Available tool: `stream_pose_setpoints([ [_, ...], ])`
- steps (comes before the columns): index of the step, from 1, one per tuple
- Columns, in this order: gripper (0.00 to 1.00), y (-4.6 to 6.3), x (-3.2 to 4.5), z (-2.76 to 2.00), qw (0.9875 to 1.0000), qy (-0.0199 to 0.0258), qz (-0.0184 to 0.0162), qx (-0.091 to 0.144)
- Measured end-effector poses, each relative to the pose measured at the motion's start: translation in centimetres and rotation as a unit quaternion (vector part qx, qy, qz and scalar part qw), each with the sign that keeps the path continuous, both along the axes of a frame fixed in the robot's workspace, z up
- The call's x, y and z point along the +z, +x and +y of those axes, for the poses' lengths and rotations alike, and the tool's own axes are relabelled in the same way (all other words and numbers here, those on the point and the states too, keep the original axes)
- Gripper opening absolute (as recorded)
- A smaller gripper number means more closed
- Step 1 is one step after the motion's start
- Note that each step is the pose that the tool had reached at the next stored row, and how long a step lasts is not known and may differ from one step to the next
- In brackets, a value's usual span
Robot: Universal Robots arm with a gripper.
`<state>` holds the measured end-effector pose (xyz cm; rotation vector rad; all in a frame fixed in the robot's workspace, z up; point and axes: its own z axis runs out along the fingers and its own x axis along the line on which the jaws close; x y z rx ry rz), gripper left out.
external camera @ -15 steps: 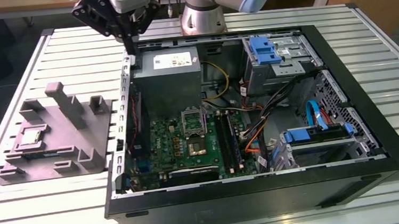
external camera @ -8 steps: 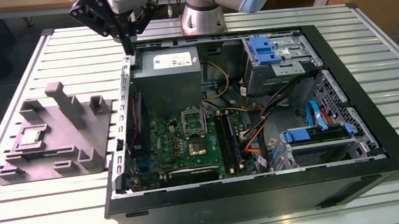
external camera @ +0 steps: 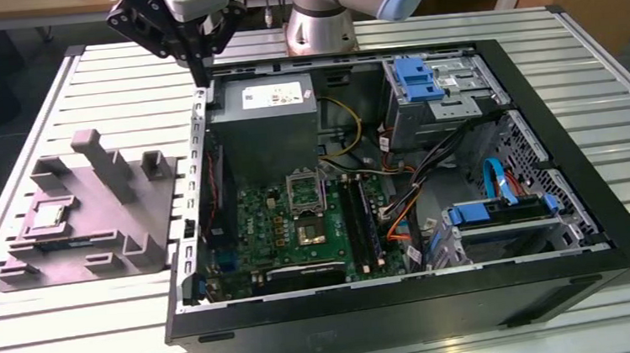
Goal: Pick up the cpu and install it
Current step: 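Reach for the cpu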
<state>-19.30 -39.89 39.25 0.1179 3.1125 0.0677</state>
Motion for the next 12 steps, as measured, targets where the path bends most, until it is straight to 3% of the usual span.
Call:
stream_pose_setpoints([
  [12, 0.11, -0.41, -0.01, 0.00, 1.0000, 0.0000, 0.0000, 0.000],
])
